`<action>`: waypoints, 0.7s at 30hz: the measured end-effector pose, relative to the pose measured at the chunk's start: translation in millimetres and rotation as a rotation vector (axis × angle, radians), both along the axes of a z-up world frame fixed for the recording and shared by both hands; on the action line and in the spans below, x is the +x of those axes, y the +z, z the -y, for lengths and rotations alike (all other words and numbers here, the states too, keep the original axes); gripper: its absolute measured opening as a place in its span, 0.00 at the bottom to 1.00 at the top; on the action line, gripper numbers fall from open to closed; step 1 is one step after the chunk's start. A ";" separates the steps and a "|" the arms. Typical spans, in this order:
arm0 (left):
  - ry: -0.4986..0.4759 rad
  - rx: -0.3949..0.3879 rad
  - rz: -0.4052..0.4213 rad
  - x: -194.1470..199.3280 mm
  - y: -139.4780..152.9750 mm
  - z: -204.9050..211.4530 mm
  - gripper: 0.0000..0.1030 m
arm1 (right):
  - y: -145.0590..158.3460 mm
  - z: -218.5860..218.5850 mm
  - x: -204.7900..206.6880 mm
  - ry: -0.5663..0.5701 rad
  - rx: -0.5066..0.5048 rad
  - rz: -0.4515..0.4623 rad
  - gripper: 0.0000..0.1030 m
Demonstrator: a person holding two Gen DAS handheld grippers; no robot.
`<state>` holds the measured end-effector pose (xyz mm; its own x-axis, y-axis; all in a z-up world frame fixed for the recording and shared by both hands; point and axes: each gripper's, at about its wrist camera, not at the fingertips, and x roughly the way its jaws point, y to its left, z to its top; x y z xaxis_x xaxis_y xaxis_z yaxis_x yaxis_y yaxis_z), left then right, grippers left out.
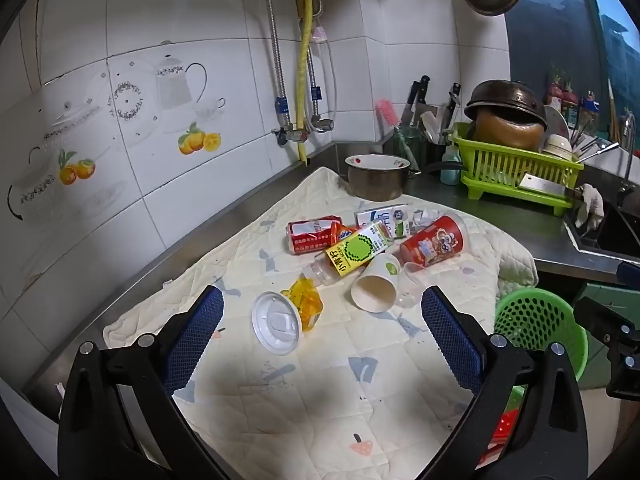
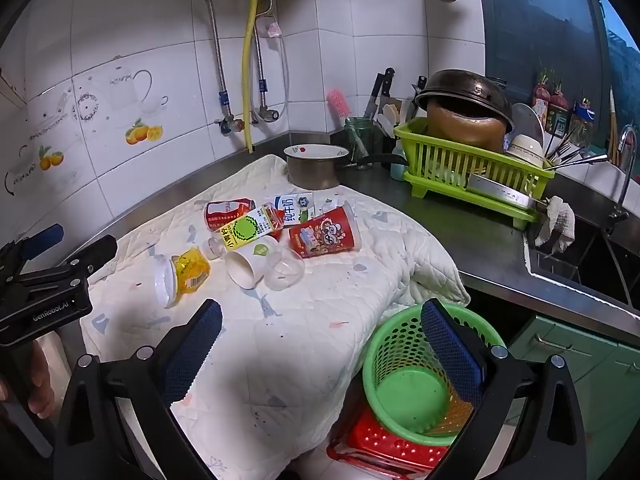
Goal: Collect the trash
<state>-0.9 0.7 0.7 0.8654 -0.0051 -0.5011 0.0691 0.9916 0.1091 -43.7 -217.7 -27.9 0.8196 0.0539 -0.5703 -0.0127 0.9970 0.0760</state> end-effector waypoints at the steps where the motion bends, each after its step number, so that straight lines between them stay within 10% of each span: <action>1: -0.002 -0.004 -0.001 -0.4 0.5 -0.7 0.95 | 0.2 -0.6 -0.5 -0.001 -0.009 0.007 0.94; 21: -0.004 0.002 -0.019 -2.0 -0.8 2.8 0.95 | 1.7 2.3 -2.8 -0.003 0.003 0.008 0.94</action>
